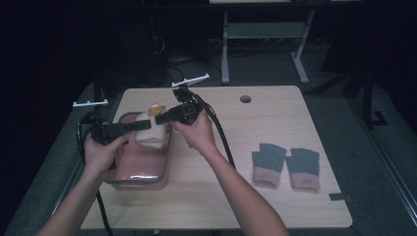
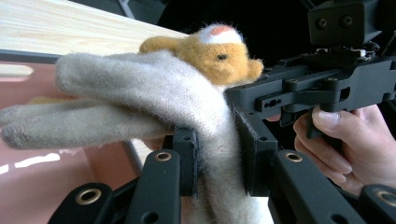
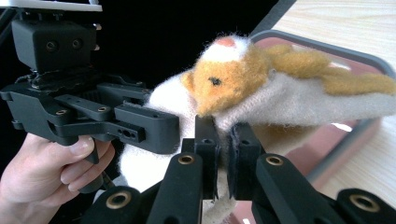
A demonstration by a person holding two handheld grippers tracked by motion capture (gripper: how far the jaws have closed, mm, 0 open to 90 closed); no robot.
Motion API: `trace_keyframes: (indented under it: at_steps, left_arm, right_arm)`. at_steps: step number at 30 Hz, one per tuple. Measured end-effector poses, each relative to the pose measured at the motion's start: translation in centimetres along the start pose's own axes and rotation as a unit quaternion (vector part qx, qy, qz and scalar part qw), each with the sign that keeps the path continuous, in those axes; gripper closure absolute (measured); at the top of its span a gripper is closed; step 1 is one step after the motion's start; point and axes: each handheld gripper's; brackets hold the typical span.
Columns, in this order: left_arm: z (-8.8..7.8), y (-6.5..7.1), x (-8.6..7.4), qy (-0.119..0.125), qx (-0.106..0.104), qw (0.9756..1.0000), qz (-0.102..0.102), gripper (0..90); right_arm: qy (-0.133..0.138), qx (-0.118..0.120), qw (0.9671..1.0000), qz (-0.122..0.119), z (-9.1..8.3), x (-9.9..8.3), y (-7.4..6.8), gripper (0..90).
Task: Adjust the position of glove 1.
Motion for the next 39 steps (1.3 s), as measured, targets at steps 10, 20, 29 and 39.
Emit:
trace_keyframes:
  at_steps: [10,20,29,39]
  left_arm:
    - [-1.4,-1.1,-0.4,0.004,0.012,0.9999,-0.01,71.4]
    - [-2.2,-2.3,-0.9,0.003,0.018,0.9996,-0.023,71.4]
    - [-2.5,-3.4,-1.5,0.002,0.028,0.9988,-0.039,71.5]
    - [-2.4,-4.6,-2.3,0.0,0.028,0.998,-0.056,71.5]
  right_arm:
    - [-0.014,0.017,0.9998,0.001,2.1,0.2,-0.4,84.2]
    - [-0.027,0.026,0.9993,0.005,3.8,0.3,-0.4,84.3]
    - [-0.038,0.032,0.9987,0.011,5.5,0.1,0.0,84.3]
    - [-0.049,0.034,0.998,0.022,6.7,-0.5,0.5,84.2]
Point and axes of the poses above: each handheld gripper's, and its own axes: z roughly forward along the jaws, x roughly out of its top, y roughly to its right, and after that the axes turned 13 degrees about -x, right-handed
